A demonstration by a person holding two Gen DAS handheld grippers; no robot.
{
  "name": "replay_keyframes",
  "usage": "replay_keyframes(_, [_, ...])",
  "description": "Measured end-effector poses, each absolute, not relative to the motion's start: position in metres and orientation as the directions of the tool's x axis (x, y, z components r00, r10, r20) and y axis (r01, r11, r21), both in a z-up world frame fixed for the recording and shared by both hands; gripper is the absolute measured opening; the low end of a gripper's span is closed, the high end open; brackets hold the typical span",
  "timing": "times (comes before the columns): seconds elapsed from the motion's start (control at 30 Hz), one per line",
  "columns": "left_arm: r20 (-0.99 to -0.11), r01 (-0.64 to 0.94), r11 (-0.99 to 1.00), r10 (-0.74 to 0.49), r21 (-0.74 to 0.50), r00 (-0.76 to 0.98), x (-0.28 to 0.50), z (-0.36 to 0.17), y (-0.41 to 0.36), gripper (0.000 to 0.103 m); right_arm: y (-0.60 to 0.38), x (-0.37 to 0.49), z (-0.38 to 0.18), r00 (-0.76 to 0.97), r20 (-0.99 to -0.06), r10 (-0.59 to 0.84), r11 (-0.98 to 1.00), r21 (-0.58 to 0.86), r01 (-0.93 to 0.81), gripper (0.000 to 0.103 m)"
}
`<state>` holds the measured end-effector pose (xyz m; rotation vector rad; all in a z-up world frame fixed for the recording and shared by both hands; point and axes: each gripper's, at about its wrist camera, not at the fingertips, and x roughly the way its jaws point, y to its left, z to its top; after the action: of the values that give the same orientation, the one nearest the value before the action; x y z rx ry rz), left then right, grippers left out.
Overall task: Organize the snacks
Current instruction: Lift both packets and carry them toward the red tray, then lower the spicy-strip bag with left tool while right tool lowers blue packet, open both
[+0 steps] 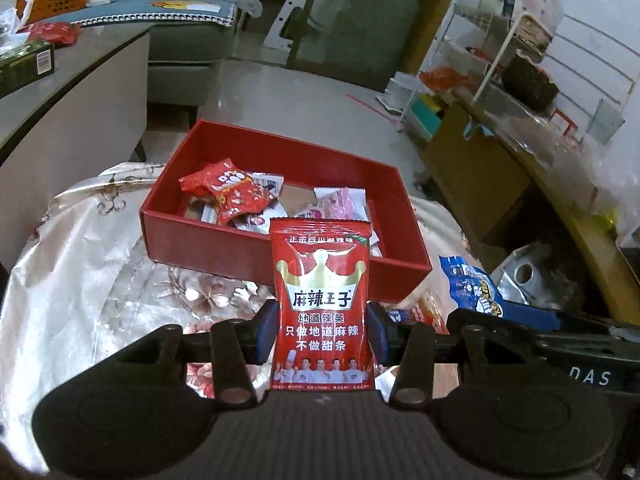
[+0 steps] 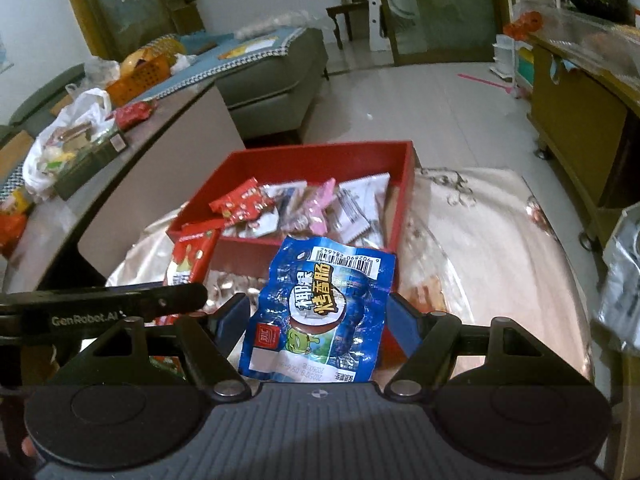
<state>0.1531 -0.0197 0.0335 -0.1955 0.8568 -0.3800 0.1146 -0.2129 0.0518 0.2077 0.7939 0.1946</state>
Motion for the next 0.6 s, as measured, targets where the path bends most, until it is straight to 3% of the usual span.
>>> replay_keyframes(0.6, [-0.619,0.182,0.905,-0.399,-0.385,0.676,0.196,0.059,0.008,0.040,-0.228,0.153,0.066,0.724,-0.647,0.237,0.961,0.267,-0.076,0.079])
